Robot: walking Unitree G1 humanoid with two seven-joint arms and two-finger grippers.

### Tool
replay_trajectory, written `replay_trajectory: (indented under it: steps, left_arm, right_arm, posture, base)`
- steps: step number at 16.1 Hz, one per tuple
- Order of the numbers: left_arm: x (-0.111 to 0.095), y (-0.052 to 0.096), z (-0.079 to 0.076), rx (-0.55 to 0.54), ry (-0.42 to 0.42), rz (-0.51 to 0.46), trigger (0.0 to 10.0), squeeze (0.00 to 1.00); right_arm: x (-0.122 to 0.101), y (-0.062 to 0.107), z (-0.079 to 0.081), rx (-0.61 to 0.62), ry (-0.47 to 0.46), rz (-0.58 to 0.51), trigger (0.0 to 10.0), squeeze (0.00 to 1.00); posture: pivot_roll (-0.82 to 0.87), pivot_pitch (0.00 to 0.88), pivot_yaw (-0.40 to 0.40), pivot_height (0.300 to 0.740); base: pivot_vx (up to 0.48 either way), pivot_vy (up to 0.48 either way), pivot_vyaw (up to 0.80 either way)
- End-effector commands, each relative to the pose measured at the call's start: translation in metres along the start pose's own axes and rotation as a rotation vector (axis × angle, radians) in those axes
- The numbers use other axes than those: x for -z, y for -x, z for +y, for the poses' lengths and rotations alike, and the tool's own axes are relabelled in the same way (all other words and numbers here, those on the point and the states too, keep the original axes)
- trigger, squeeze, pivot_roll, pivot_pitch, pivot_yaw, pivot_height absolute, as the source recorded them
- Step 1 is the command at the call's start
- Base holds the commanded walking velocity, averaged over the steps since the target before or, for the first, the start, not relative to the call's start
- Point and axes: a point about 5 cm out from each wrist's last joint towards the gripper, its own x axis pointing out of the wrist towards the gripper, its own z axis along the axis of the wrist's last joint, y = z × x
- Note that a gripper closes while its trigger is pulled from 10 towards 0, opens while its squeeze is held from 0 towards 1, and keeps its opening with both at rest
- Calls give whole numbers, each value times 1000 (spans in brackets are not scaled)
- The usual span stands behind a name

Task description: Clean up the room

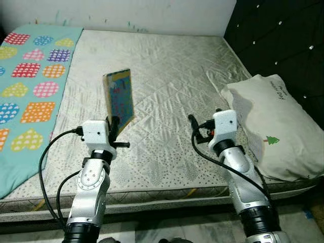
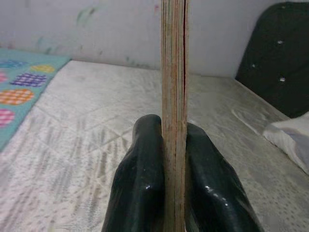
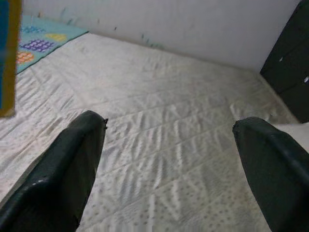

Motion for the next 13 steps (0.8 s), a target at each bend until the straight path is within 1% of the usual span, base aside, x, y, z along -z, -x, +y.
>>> replay_trajectory:
  steps: [1,3,5,6,7,8,10,11,13]
  left_arm:
    - [-2,0,5,-20,0,-25,10000,0]
    - [-4,-5,8,-28,1,-33,10000,0]
    - [-6,-8,7,-24,-12,-45,10000,0]
    - [-7,-9,5,-15,-19,-48,10000,0]
    - [-6,-8,5,-11,-22,-49,10000,0]
    - [-7,-7,2,13,-36,-49,10000,0]
    - [-4,-4,0,29,-58,-47,10000,0]
    - [-3,-3,0,29,-60,-47,10000,0]
    - [5,4,0,9,-54,-24,10000,0]
  right_arm:
    - [-1,-2,0,20,-15,-13,10000,0]
    - [1,-4,3,30,-41,-21,10000,0]
    - [1,-8,2,47,-56,-31,10000,0]
    - [-1,-13,3,53,-63,-42,10000,0]
    - [-1,-14,4,54,-65,-47,10000,0]
    - [-3,-18,10,56,-79,-58,10000,0]
    - [0,-20,18,41,-80,-66,10000,0]
    - [0,-19,18,40,-79,-66,10000,0]
    - [5,-15,12,47,-63,-66,10000,0]
  posture:
    - [3,10,-50,740]
    - [17,0,-35,740]
    - [31,0,-20,740]
    - [41,0,-9,740]
    - [50,0,-2,740]
    - [68,0,7,740]
    - [77,0,8,740]
    - [77,0,8,740]
    - [72,0,3,740]
  base:
    - [0,0,0]
    - [0,0,0]
    - [0,0,0]
    - [0,0,0]
    - [0,0,0]
    - [0,0,0]
    - [0,0,0]
    - [0,0,0]
    - [0,0,0]
